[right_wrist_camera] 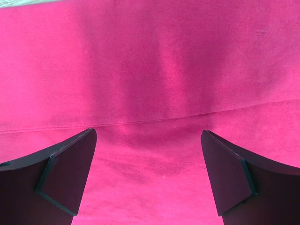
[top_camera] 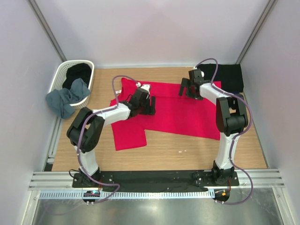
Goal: Fold and stack the t-shirts
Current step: Fold the tshirt
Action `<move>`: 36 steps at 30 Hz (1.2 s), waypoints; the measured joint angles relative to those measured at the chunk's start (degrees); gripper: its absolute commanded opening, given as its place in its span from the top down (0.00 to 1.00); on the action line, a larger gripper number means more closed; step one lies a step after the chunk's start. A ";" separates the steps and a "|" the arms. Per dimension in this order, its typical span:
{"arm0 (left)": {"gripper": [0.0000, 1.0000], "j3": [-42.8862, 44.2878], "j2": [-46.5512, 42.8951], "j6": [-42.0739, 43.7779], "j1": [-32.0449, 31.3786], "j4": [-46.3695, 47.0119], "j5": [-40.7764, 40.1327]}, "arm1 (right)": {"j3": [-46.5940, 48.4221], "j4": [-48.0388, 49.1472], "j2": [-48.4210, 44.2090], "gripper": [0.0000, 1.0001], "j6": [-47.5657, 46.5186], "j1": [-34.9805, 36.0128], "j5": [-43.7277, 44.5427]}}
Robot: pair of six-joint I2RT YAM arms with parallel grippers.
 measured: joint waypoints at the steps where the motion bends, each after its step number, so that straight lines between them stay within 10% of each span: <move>1: 0.26 -0.11 -0.68 -0.44 -0.07 -0.61 -0.90 | 0.00 0.00 0.00 0.00 0.00 0.00 -0.15; 9: 0.14 0.24 -12.00 -4.04 0.70 -7.61 -8.74 | -2.67 0.44 -2.25 0.00 0.63 0.00 -2.32; 19: 0.44 2.62 -10.99 -11.04 19.69 -12.35 -8.66 | -9.46 2.80 -9.07 0.01 3.26 0.46 -4.00; 36: 0.60 0.50 1.68 -14.71 18.05 -11.19 -15.02 | -17.14 8.70 -8.98 0.01 7.82 3.58 0.44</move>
